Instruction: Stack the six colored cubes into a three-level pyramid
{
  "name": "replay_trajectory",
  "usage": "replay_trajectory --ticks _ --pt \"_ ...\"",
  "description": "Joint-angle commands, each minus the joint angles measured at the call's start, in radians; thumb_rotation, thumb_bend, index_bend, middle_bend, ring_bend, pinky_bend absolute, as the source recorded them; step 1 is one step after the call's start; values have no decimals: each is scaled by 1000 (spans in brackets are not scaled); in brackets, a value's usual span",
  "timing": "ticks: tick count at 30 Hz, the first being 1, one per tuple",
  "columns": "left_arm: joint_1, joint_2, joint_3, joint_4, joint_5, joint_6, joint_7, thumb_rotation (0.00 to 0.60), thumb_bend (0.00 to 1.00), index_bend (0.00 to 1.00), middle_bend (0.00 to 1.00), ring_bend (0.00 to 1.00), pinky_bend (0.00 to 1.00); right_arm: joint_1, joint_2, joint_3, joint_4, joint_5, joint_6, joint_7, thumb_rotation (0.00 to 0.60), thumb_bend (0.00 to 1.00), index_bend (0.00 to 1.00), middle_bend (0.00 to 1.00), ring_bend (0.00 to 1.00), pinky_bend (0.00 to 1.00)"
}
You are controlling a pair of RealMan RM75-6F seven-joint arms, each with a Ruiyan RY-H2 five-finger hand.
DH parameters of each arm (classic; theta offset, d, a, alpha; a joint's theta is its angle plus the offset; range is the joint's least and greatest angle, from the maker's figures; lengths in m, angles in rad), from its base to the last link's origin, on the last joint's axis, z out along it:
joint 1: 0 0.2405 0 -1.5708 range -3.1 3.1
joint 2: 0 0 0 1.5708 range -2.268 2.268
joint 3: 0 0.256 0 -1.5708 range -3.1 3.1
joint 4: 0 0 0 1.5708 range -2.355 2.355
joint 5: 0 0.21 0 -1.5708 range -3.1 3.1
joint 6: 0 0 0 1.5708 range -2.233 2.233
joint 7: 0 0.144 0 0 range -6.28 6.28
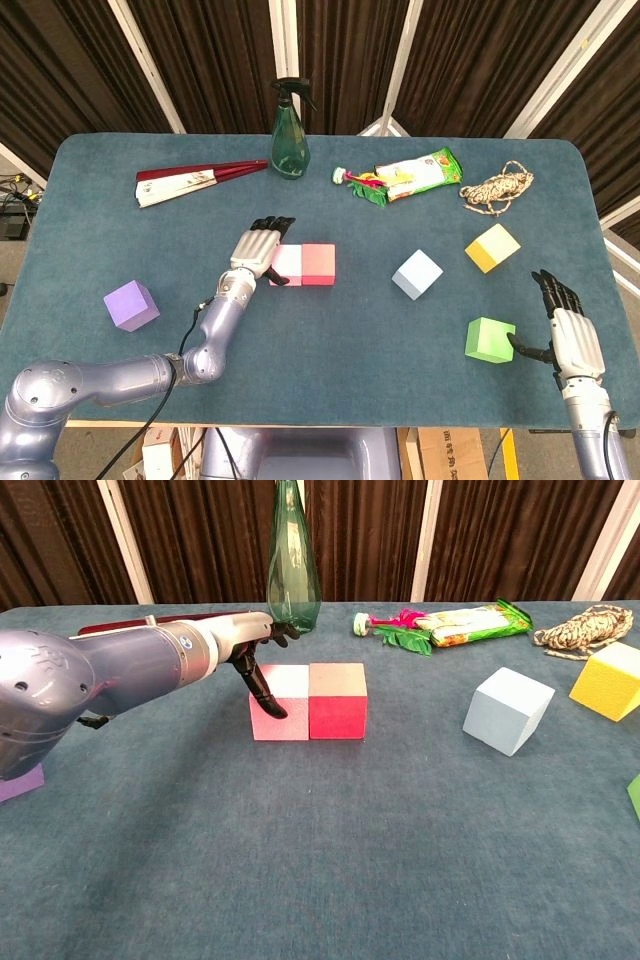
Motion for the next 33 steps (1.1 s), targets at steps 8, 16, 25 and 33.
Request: replay_trajectory --ticks 8,16,25,33 --pt "17 25 9 -35 3 0 -1 600 131 0 49 0 0 -1 2 0 -2 1 1 -1 600 266 0 0 0 0" --pt "43 62 23 -81 -7 13 2 600 131 0 48 0 0 -2 3 -2 -4 -3 4 -2 600 267 0 0 0 0" --pt "81 111 42 -143 3 33 -9 600 131 0 47 0 0 -4 5 -3 -6 -5 5 -2 600 266 0 0 0 0" --pt "98 171 50 -178 12 46 -2 600 131 0 47 0 0 -4 6 -3 -7 -4 4 -1 600 267 0 0 0 0"
